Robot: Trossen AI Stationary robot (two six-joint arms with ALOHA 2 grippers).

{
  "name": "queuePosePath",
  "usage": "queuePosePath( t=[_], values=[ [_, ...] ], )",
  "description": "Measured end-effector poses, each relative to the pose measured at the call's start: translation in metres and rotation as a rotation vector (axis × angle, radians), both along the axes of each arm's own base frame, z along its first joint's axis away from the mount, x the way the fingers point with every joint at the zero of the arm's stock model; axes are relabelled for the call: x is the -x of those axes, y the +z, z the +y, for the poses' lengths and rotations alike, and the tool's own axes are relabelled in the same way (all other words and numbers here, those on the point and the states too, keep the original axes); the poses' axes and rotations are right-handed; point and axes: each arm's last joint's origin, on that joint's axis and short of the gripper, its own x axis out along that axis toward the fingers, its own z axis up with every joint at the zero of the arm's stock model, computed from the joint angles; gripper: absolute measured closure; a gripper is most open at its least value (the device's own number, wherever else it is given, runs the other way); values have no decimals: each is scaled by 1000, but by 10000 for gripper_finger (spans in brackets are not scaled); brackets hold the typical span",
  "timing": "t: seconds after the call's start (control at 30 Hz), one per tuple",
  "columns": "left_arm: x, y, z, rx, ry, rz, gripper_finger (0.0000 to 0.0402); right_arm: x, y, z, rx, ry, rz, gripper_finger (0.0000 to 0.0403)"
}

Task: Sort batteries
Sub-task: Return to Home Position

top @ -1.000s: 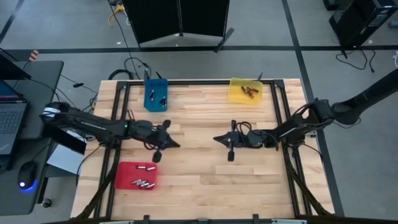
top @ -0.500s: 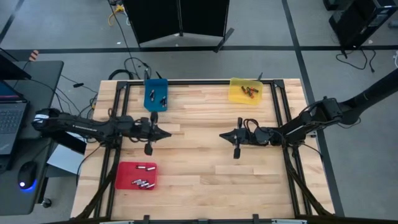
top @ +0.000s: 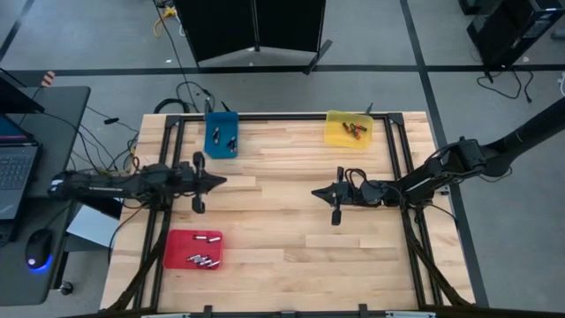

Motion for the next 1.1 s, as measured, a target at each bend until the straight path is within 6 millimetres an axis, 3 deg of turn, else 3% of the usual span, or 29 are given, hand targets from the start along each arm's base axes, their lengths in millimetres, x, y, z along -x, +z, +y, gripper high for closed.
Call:
queuePosePath(
  t=[0.3, 0.57, 0.7, 0.93, 1.1],
  values=[
    [23, -17, 1, 16, 46, -32, 396, 0, -1, 0, -3, 15, 7, 389],
    [25, -15, 4, -54, 144, -2, 396, 2, 2, 0, -12, 39, -1, 389],
    [24, -18, 6, -54, 181, -11, 396, 11, 5, -1, -7, 43, -18, 389],
    [24, -19, 9, -55, 197, -4, 396, 44, 10, -14, -19, 64, -70, 389],
    [24, -19, 9, -53, 203, -4, 396, 56, 7, -29, -79, 47, 17, 389]
  ],
)
